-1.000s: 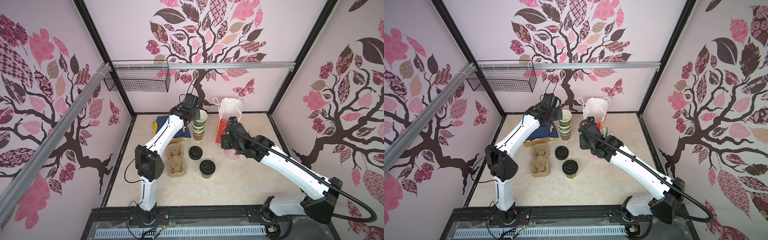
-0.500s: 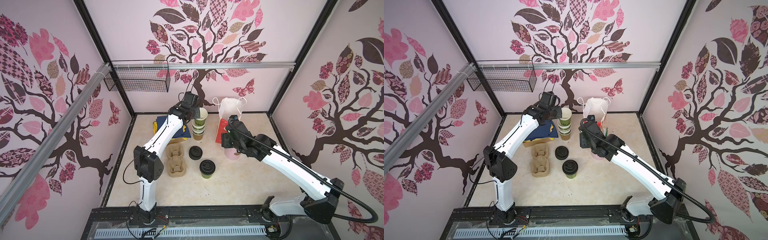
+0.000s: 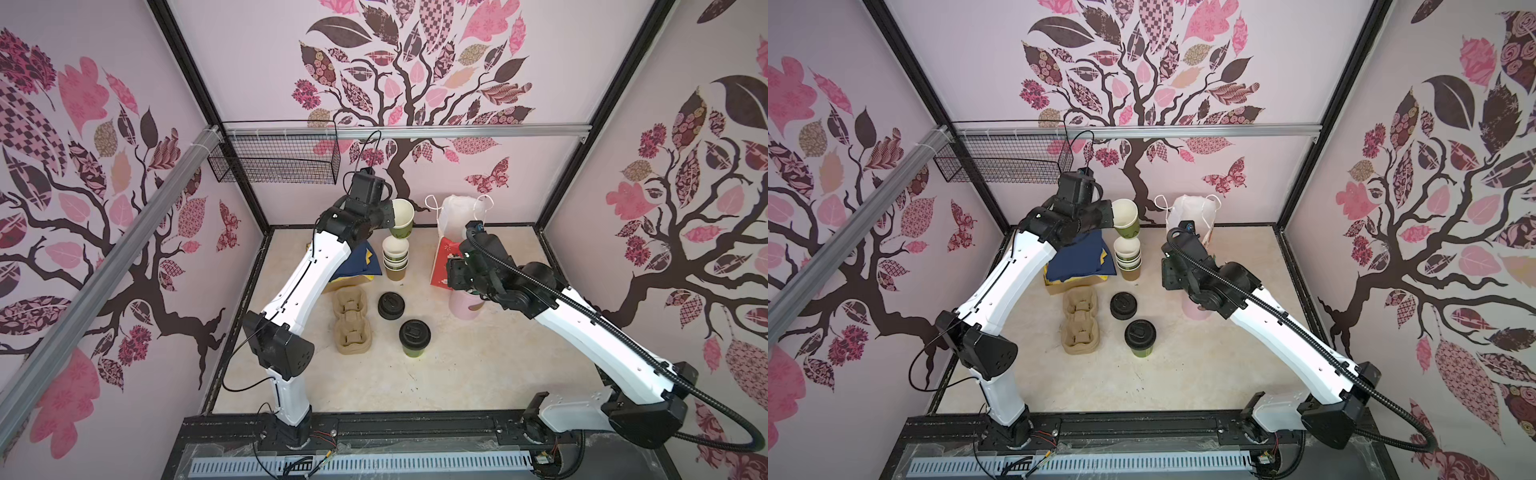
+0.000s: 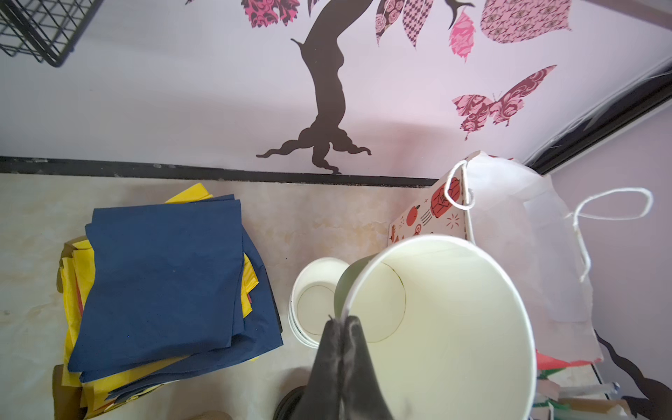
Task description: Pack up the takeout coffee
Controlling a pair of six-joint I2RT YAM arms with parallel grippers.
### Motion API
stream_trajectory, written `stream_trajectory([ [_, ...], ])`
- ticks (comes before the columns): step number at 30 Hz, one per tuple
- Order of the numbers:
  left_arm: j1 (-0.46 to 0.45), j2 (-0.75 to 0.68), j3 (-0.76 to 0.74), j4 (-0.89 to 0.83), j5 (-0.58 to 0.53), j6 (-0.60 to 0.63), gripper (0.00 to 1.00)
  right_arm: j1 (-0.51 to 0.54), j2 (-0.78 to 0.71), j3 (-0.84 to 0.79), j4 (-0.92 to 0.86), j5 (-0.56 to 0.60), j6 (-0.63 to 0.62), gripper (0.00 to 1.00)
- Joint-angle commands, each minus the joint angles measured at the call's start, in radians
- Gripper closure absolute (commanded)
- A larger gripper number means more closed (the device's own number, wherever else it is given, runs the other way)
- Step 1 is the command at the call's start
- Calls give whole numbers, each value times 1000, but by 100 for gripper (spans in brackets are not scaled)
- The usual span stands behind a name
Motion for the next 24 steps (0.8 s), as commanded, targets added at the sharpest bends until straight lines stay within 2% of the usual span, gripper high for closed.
stream_trajectory([
  [1,-31,-81,-61,-1,46,54,100,-11,-43,70,-84,23,2,33],
  [5,-105,-162,-164,3,33,124,100,-34,-42,149,-123,10,20,34],
  [8,-138,-222,-286,19,44,129,100,-38,-27,204,-139,-10,28,36],
  [12,-189,-291,-398,80,46,135,100,-66,6,250,-150,-118,56,38],
  [19,-240,-322,-456,94,35,159,100,-98,96,318,-182,-341,61,40],
  [24,-269,-330,-469,99,-12,188,100,-99,146,338,-205,-380,57,41],
])
